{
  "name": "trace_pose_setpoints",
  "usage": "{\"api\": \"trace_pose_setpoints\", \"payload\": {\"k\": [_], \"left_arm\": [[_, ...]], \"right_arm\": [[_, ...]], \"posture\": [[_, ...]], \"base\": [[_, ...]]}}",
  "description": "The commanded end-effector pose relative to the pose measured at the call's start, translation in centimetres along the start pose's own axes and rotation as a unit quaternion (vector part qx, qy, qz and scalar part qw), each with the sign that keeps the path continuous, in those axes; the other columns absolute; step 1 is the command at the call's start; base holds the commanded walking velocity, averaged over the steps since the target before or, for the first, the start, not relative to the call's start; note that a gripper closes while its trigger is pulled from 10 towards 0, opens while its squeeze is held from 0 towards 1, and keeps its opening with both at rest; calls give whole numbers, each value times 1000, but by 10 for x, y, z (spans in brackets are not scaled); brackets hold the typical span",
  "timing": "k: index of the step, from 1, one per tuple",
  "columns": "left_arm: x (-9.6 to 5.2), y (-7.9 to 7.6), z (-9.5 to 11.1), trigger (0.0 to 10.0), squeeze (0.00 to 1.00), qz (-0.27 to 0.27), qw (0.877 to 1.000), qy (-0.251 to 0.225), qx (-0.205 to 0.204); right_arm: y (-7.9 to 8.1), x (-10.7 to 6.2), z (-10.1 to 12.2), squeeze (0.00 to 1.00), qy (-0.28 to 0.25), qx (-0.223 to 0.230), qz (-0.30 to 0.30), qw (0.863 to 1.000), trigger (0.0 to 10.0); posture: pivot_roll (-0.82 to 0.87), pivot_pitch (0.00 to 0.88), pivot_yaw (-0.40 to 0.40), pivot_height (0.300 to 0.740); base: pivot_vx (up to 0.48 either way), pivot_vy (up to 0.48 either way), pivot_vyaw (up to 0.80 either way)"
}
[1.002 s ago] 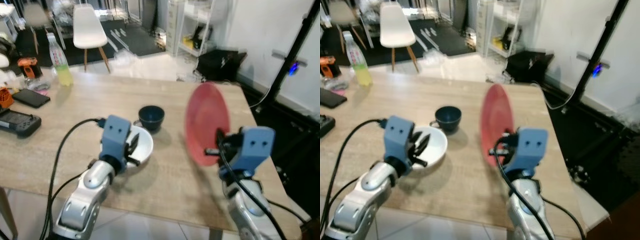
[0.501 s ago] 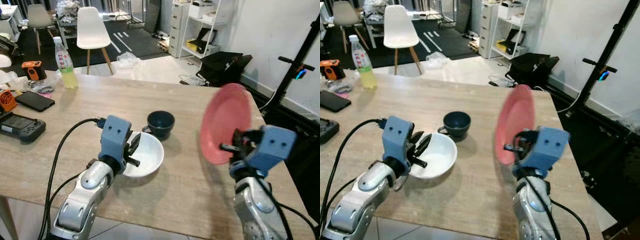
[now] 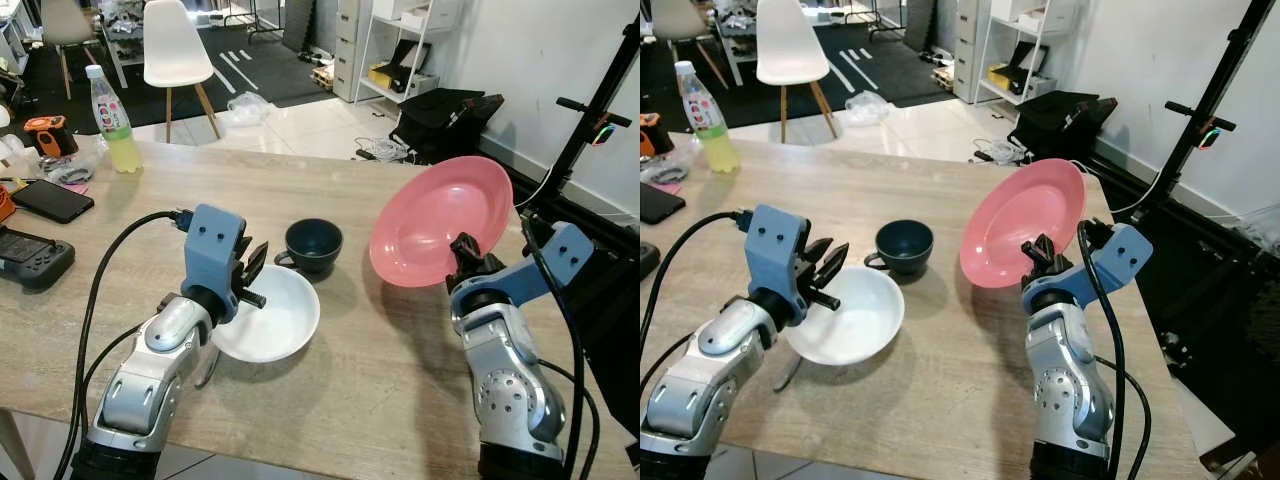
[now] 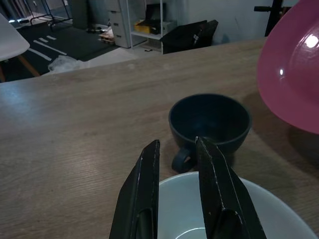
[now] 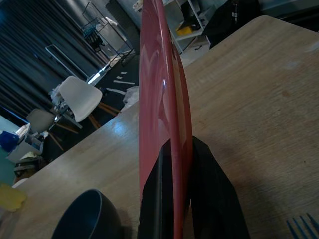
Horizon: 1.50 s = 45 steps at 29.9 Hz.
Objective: Setting the table
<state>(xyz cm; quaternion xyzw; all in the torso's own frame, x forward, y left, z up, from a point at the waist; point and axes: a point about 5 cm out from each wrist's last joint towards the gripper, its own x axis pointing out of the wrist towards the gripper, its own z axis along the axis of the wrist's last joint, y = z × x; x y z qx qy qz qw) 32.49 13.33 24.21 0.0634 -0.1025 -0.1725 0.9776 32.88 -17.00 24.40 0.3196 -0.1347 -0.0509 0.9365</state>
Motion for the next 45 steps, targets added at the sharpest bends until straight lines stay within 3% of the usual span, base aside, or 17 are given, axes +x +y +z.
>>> {"api": "trace_pose_setpoints", "payload": {"k": [1, 3, 6, 17, 21, 22, 23, 24, 31, 32, 34, 37, 38, 39, 40, 44, 45], "left_arm": [[-1, 2, -4, 10000, 0, -1, 1000, 12, -8], [-14, 11, 2, 10000, 0, 17, 1000, 16, 8], [-21, 14, 1, 10000, 0, 22, 999, 24, 14], [-27, 13, 0, 10000, 0, 22, 999, 32, 23], [-27, 11, 1, 10000, 0, 21, 999, 33, 19], [-26, 10, 1, 10000, 0, 19, 999, 34, 18], [-25, 9, 1, 10000, 0, 18, 999, 34, 17], [-24, 8, 1, 10000, 0, 16, 999, 33, 15], [-17, 3, 0, 10000, 0, 2, 999, 30, 10], [-16, 2, 0, 10000, 0, 1, 1000, 30, 9], [-15, 2, 0, 10000, 0, -1, 1000, 28, 9], [-14, -1, 0, 10000, 0, -5, 1000, 26, 7], [-14, -1, 0, 10000, 0, -5, 1000, 26, 7], [-14, -1, 0, 10000, 0, -4, 1000, 25, 7], [-14, -1, 0, 10000, 0, -4, 1000, 25, 7], [-14, -2, -1, 10000, 0, -4, 1000, 24, 5], [-14, -2, -1, 10000, 0, -4, 1000, 24, 5]], "right_arm": [[-3, 1, -3, 0, 9, 12, -1, 1000, 10000], [-12, 49, -10, 0, 75, 153, -19, 985, 10000], [-14, 58, -10, 0, 78, 181, -29, 980, 10000], [-11, 64, -11, 0, 73, 211, -38, 974, 10000], [-24, 62, -14, 0, 80, 190, -49, 977, 10000], [-29, 60, -15, 141, 81, 176, -54, 980, 10000], [-32, 60, -15, 141, 81, 167, -56, 981, 10000], [-34, 58, -14, 1000, 77, 159, -57, 983, 10000], [-34, 53, -6, 1000, 56, 150, -42, 986, 10000], [-29, 53, -3, 0, 54, 146, -23, 988, 10000], [-21, 51, 3, 0, 47, 134, 8, 990, 10000], [-11, 45, 21, 0, 11, 38, 51, 998, 10000], [-11, 45, 21, 0, 11, 38, 51, 998, 10000], [-4, 38, 33, 0, -7, -43, 85, 995, 10000], [-4, 38, 33, 0, -7, -43, 85, 995, 10000], [1, 23, 48, 0, -33, -163, 119, 979, 10000], [1, 23, 48, 0, -33, -163, 119, 979, 10000]], "posture": [[34, 126, 53, 740], [120, 210, 7, 740], [151, 232, -1, 740], [160, 239, -3, 740], [153, 225, -8, 740], [143, 217, -5, 740], [143, 217, -5, 740], [136, 214, -2, 740], [108, 188, 18, 740], [105, 185, 20, 740], [105, 185, 20, 740], [100, 168, 19, 740], [100, 168, 19, 740], [101, 158, 17, 740], [101, 158, 17, 740], [98, 155, 15, 740], [98, 155, 15, 740]], "base": [[0, 0, 0], [0, 0, 0], [0, 0, 0], [0, 0, 0], [0, 0, 0], [0, 0, 0], [0, 0, 0], [0, 0, 0], [0, 0, 0], [0, 0, 0], [0, 0, 0], [0, 0, 0], [0, 0, 0], [0, 0, 0], [0, 0, 0], [0, 0, 0], [0, 0, 0]]}}
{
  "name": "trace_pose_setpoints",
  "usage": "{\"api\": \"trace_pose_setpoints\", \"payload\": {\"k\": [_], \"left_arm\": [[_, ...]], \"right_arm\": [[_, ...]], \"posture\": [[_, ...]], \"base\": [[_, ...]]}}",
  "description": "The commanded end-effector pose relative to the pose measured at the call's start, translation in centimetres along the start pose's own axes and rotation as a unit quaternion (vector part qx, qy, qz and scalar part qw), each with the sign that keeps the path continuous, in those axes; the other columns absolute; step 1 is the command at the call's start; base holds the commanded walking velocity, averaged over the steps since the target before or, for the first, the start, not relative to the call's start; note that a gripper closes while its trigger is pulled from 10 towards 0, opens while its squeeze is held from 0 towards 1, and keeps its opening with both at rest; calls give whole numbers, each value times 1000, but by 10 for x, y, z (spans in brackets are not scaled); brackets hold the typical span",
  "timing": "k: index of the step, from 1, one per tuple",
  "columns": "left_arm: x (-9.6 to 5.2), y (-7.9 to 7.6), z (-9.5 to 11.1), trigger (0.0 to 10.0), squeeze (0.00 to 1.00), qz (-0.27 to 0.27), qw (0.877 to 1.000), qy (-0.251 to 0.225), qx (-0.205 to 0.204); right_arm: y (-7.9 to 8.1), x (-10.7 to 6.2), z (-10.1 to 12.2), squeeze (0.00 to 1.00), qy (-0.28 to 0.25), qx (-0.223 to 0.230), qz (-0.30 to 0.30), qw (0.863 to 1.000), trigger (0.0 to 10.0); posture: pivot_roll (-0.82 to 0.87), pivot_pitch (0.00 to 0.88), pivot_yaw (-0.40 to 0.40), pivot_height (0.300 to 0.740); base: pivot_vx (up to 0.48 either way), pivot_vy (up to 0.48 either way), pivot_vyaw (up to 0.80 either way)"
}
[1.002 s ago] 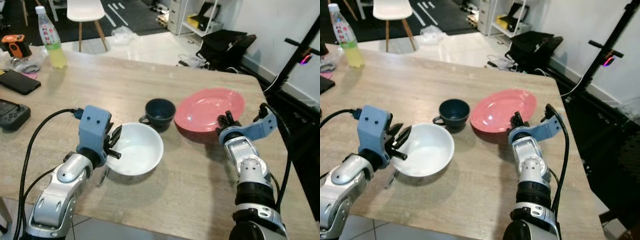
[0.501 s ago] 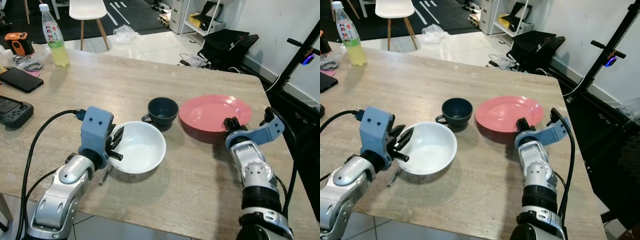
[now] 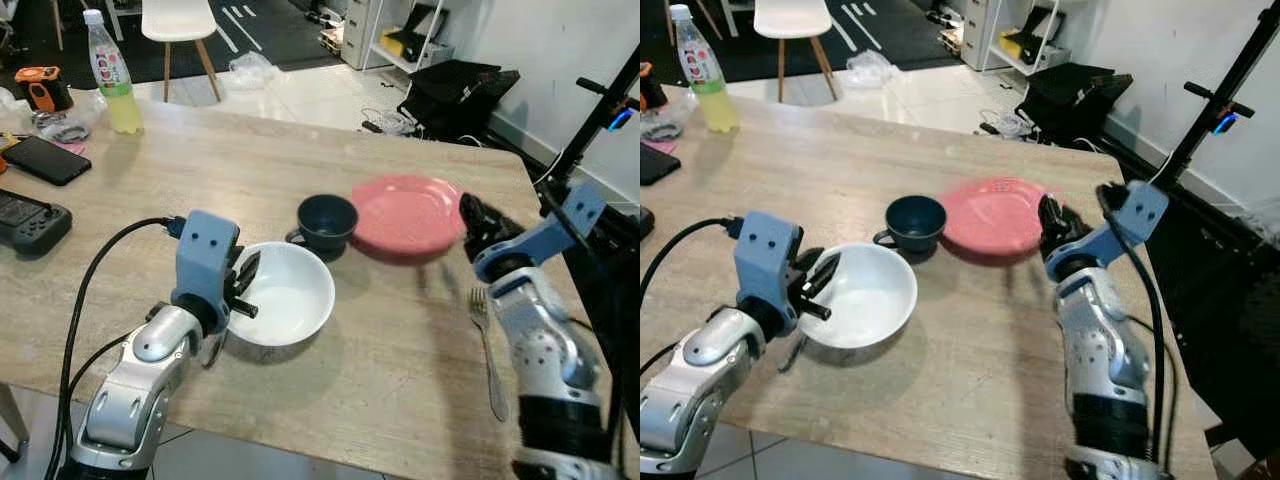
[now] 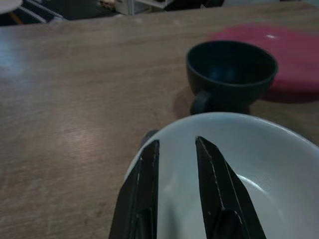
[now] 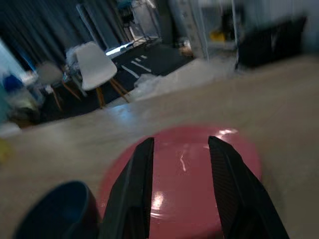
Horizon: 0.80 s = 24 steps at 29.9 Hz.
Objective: Setting the table
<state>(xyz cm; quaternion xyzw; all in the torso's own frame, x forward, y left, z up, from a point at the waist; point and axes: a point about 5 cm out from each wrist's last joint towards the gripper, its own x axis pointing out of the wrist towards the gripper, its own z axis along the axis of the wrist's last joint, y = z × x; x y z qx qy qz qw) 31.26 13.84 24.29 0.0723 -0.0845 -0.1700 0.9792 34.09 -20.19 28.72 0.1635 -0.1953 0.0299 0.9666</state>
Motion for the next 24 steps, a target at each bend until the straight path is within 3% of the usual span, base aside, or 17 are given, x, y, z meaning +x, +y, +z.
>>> {"api": "trace_pose_setpoints", "payload": {"k": [1, 4, 7, 8, 9, 12, 14, 15, 17, 18, 20, 21, 23, 24], "left_arm": [[0, -3, -4, 10000, 0, -5, 1000, 4, -1], [1, -4, -4, 10000, 0, -6, 1000, 3, -2], [2, -4, -4, 10000, 0, -8, 1000, 1, -3], [4, -5, -5, 10000, 0, -11, 1000, 0, -2], [4, -5, -5, 10000, 0, -11, 1000, 0, -2], [7, -5, -4, 10000, 0, -21, 1000, -3, 13], [8, -1, -3, 10000, 0, -22, 1000, -2, 16], [8, -1, -3, 10000, 0, -22, 1000, -2, 16], [8, 7, -1, 10000, 0, -14, 1000, -1, 10], [8, 7, -1, 10000, 0, -14, 1000, -1, 10], [7, 13, 0, 10000, 0, -9, 1000, 0, 10], [7, 13, 0, 10000, 0, -9, 1000, 0, 10], [2, 19, 4, 10000, 0, -5, 1000, 3, 19], [2, 19, 4, 10000, 0, -5, 1000, 3, 19]], "right_arm": [[0, -7, 3, 0, 2, -45, 5, 999, 10000], [-6, -18, 11, 0, -10, -113, -4, 994, 10000], [-8, -24, 15, 0, -17, -150, -8, 989, 10000], [-4, -30, 16, 0, -24, -205, 5, 979, 10000], [-4, -30, 16, 0, -24, -205, 5, 979, 10000], [14, -47, 1, 0, -14, -316, 75, 946, 10000], [24, -54, -13, 0, 3, -357, 120, 926, 10000], [24, -54, -13, 0, 3, -357, 120, 926, 10000], [33, -51, -29, 0, 14, -406, 151, 901, 10000], [33, -51, -29, 0, 14, -406, 151, 901, 10000], [40, -44, -41, 0, 23, -451, 173, 875, 10000], [40, -44, -41, 0, 23, -451, 173, 875, 10000], [53, -28, -66, 0, 61, -504, 211, 835, 10000], [53, -28, -66, 0, 61, -504, 211, 835, 10000]], "posture": [[98, 155, 15, 740], [86, 149, 20, 740], [77, 146, 25, 740], [70, 143, 30, 740], [70, 143, 30, 740], [56, 140, 45, 740], [55, 141, 46, 740], [55, 141, 46, 740], [52, 146, 50, 740], [52, 146, 50, 740], [60, 148, 46, 740], [60, 148, 46, 740], [83, 157, 30, 740], [83, 157, 30, 740]], "base": [[0, 0, 0], [0, 0, 0], [0, 0, 0], [0, 0, 0], [0, 0, 0], [0, 0, 0], [0, 0, 0], [0, 0, 0], [0, 0, 0], [0, 0, 0], [0, 0, 0], [0, 0, 0], [0, 0, 0], [0, 0, 0]]}}
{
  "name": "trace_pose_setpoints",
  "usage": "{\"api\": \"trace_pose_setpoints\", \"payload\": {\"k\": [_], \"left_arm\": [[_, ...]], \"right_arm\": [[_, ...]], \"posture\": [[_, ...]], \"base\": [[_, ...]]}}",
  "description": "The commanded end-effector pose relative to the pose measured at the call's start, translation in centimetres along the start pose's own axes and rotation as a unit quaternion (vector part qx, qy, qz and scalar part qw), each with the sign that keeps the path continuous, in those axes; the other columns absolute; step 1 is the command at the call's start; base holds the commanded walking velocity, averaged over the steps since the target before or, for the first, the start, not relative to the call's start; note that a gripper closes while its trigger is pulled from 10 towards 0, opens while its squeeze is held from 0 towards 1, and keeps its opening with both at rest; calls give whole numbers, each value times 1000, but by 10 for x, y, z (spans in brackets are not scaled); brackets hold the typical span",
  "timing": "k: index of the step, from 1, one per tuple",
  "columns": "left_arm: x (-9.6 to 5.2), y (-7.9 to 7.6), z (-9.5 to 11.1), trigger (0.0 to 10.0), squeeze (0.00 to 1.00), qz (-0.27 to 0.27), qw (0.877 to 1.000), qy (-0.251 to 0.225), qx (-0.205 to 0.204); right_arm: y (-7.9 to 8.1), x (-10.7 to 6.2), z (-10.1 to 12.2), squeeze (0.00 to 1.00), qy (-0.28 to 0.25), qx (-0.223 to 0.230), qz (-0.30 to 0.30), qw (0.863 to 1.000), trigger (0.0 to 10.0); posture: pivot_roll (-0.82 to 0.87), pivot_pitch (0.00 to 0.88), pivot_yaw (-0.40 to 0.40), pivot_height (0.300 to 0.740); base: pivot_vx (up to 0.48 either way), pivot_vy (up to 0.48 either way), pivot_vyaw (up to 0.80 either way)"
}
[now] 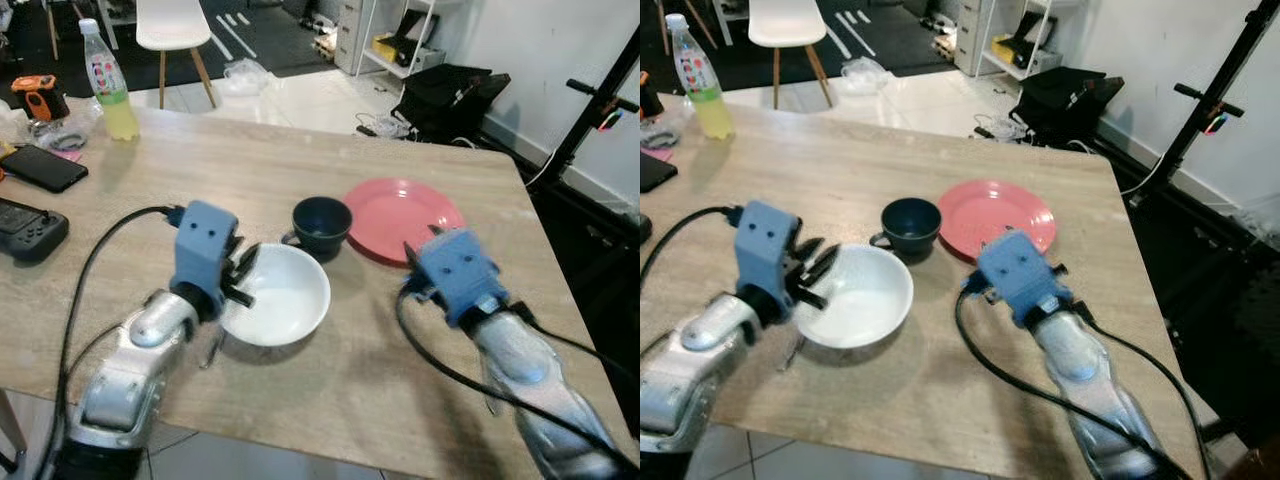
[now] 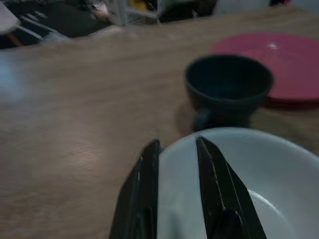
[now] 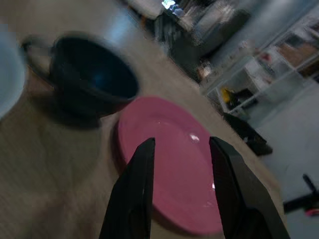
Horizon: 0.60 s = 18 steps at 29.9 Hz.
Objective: Setting the table
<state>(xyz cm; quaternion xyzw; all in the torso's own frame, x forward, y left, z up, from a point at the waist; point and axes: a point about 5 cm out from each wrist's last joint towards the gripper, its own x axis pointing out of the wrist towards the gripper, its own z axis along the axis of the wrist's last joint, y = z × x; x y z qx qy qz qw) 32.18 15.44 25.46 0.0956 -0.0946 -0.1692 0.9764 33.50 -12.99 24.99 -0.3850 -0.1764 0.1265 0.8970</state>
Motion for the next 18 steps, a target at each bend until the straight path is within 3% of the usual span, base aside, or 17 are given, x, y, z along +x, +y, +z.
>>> {"api": "trace_pose_setpoints", "payload": {"k": [1, 4, 7, 11, 14, 18], "left_arm": [[-5, 1, -3, 10000, 0, -3, 1000, 11, -4], [-14, 4, 6, 10000, 0, 1, 1000, 7, 2], [-19, 5, 10, 10000, 0, 7, 1000, 3, 3], [-21, 5, 11, 10000, 0, 12, 1000, 2, 2], [-26, 2, 11, 10000, 0, 15, 1000, 2, 0], [-26, 0, 11, 10000, 0, 15, 1000, 3, -2]], "right_arm": [[19, 4, -11, 0, 28, -33, 44, 998, 10000], [45, 29, -18, 0, 45, -134, 124, 982, 10000], [50, 36, -23, 0, 60, -163, 150, 973, 10000], [48, 39, -27, 0, 69, -178, 151, 970, 10000], [40, 50, -36, 0, 98, -200, 105, 969, 10000], [37, 52, -44, 0, 123, -207, 83, 967, 10000]], "posture": [[83, 157, 30, 740], [139, 172, -10, 740], [155, 176, -27, 740], [166, 180, -42, 740], [172, 184, -57, 740], [171, 186, -59, 740]], "base": [[0, 0, 0], [0, 0, 0], [0, 0, 0], [0, 0, 0], [0, 0, 0], [0, 0, 0]]}}
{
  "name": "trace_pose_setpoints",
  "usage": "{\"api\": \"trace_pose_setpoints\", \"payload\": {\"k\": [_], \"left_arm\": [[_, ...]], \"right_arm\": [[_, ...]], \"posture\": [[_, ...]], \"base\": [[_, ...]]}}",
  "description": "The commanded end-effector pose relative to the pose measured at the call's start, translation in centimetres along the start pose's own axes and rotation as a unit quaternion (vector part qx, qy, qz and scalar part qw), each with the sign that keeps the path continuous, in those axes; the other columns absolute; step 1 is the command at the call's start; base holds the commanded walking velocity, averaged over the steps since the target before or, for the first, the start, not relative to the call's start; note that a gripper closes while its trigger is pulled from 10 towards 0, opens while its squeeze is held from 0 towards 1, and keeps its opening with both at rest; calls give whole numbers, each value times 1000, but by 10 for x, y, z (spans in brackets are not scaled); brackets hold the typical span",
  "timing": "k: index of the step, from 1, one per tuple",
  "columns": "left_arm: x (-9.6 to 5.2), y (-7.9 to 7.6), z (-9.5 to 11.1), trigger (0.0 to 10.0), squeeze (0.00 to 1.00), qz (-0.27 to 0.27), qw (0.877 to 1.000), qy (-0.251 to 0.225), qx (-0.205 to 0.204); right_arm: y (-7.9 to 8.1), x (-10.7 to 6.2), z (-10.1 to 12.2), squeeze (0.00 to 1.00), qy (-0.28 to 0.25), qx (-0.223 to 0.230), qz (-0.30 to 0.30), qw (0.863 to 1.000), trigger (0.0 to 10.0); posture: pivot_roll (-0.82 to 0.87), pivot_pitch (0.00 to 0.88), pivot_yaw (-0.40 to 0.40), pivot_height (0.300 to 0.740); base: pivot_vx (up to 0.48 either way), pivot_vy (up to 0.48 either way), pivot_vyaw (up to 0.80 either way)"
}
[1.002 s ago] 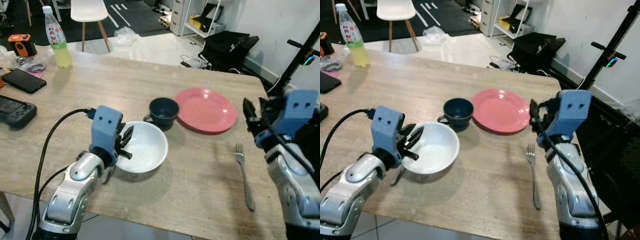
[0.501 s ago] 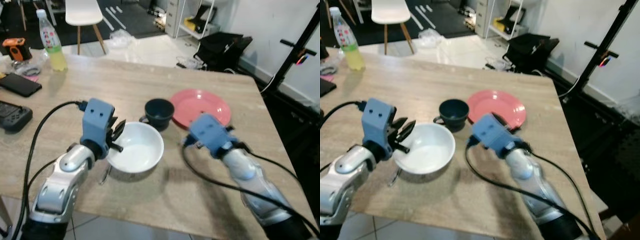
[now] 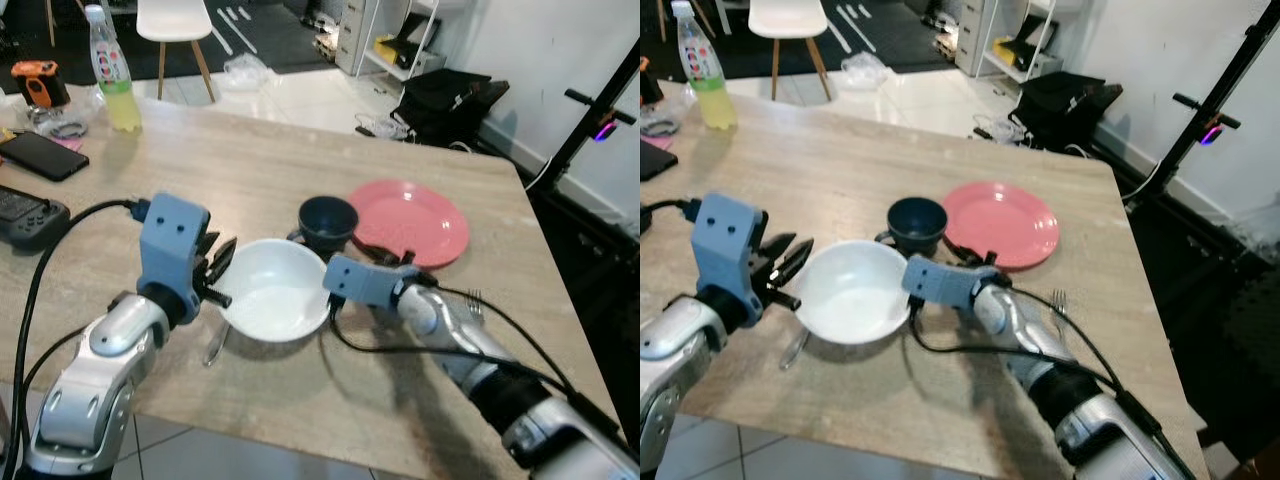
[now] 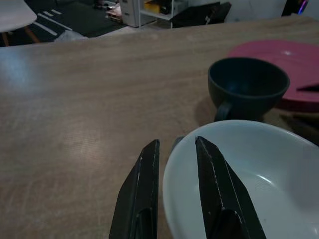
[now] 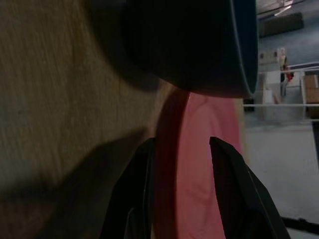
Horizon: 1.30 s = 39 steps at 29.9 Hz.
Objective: Setting the table
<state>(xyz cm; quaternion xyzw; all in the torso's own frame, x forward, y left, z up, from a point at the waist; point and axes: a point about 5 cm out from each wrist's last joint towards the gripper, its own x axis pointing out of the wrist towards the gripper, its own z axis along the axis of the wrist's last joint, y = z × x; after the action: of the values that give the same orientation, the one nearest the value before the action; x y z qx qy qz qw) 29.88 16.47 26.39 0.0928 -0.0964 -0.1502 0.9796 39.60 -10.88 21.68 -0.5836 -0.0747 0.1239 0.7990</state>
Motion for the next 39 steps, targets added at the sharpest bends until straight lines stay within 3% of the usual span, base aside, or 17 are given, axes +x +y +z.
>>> {"api": "trace_pose_setpoints", "payload": {"k": [1, 11, 18, 20, 21, 22, 24, 25, 35, 39], "left_arm": [[-3, -5, -1, 10000, 0, -6, 1000, 4, -1], [-1, -9, 1, 10000, 0, -13, 1000, 8, -3], [0, -11, 1, 10000, 0, -18, 1000, 9, -2], [1, -11, 1, 10000, 0, -19, 1000, 9, -2], [1, -11, 1, 10000, 0, -19, 1000, 9, -3], [1, -11, 1, 10000, 0, -19, 1000, 9, -2], [2, -11, 1, 10000, 0, -20, 1000, 9, -2], [2, -11, 1, 10000, 0, -20, 1000, 9, -1], [3, -12, 0, 10000, 0, -22, 1000, 8, 2], [4, -12, 0, 10000, 0, -23, 1000, 8, 4]], "right_arm": [[9, 1, -15, 0, 38, -10, 1, 999, 10000], [14, -1, -51, 0, 105, -48, 21, 993, 10000], [11, -7, -72, 0, 141, -41, 10, 989, 10000], [11, -7, -74, 0, 146, -41, 9, 988, 9529], [11, -8, -76, 4, 148, -42, 7, 988, 6784], [11, -8, -77, 27, 150, -42, 6, 988, 2627], [11, -8, -78, 27, 150, -41, 6, 988, 2627], [11, -8, -78, 59, 149, -39, 5, 988, 0], [16, -9, -79, 82, 133, -32, 8, 991, 0], [11, -11, -79, 75, 117, -22, -5, 993, 0]], "posture": [[171, 186, -59, 740], [157, 185, -50, 740], [150, 185, -42, 740], [150, 182, -40, 740], [150, 182, -40, 740], [149, 180, -37, 740], [149, 179, -36, 740], [149, 179, -36, 740], [146, 164, -29, 740], [145, 162, -29, 740]], "base": [[0, 0, 0], [0, 0, 0], [0, 0, 0], [0, 0, 0], [0, 0, 0], [0, 0, 0], [0, 0, 0], [0, 0, 0], [0, 0, 0], [0, 0, 0]]}}
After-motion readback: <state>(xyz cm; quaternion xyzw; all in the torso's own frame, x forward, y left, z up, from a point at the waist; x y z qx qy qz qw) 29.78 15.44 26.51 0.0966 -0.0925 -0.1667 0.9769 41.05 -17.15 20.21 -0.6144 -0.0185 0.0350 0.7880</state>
